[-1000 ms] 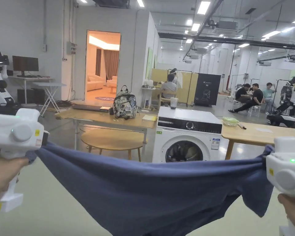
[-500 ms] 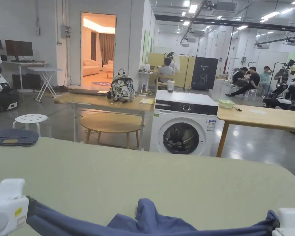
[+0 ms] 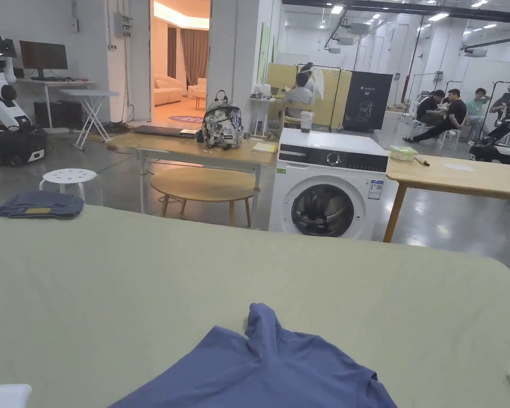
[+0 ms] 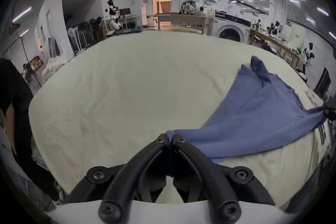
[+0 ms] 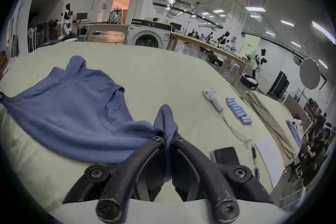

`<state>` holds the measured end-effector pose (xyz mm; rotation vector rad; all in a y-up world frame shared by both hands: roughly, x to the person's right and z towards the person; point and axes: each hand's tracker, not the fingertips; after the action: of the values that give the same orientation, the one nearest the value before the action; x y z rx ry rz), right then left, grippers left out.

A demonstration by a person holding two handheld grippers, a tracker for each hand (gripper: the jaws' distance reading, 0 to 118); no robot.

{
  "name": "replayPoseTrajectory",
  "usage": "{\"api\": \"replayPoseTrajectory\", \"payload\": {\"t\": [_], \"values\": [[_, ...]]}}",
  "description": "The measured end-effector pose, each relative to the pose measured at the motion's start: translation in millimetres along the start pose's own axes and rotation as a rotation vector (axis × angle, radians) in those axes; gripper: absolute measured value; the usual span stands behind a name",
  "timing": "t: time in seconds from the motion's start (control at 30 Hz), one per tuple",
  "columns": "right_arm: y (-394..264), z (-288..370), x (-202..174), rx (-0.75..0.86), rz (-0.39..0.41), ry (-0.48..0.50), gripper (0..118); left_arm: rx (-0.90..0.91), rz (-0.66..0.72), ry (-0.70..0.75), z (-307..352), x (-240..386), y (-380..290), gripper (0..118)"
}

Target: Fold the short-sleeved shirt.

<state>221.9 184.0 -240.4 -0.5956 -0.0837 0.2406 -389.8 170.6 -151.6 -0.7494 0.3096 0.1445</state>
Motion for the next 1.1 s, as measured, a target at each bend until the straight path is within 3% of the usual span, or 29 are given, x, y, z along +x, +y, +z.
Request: {"api": "replayPoseTrajectory", "payload": {"t": [0.07,0.17,0.2,0.27,0.33,0.47,0.6,0.67,0.73,0.77,0.8,0.87,0.9,1.0,1.1], "values": [[-5,0,-3,-0.002,-0.019,-0.007,5,0.004,0.003,0.013,-3,2,-4,2],[-8,7,-6,0.0,-0.031,-0.007,12,0.019,-0.005,0.042,0,6,-3,21],[-9,10,-7,0.009,-0.034,-0.013,21,0.025,-0.014,0.057,3,9,-3,27],[-6,14,-10,0.031,-0.035,-0.021,55,0.049,-0.02,0.073,11,12,1,57],[-2,23,-14,0.067,-0.051,-0.022,66,0.102,-0.029,0.076,21,15,3,56],[9,32,-34,0.146,-0.069,-0.004,66,0.181,-0.034,0.043,40,36,15,56],[29,52,-65,0.242,-0.125,0.076,66,0.284,-0.057,-0.02,53,70,26,55],[38,59,-83,0.291,-0.156,0.116,66,0.345,-0.074,-0.05,61,91,34,43],[47,67,-99,0.32,-0.179,0.118,64,0.383,-0.097,-0.048,54,104,37,25],[51,70,-106,0.347,-0.196,0.149,58,0.414,-0.111,-0.048,56,112,40,21],[53,71,-111,0.362,-0.203,0.146,49,0.429,-0.117,-0.054,58,118,41,19],[61,76,-123,0.393,-0.204,0.151,14,0.454,-0.125,-0.076,55,130,42,8],[63,78,-128,0.409,-0.207,0.148,9,0.462,-0.132,-0.074,57,135,43,1],[70,82,-138,0.451,-0.215,0.18,0,0.502,-0.159,-0.071,61,150,43,0],[77,85,-147,0.471,-0.189,0.173,0,0.5,-0.151,-0.076,61,153,47,0]]}}
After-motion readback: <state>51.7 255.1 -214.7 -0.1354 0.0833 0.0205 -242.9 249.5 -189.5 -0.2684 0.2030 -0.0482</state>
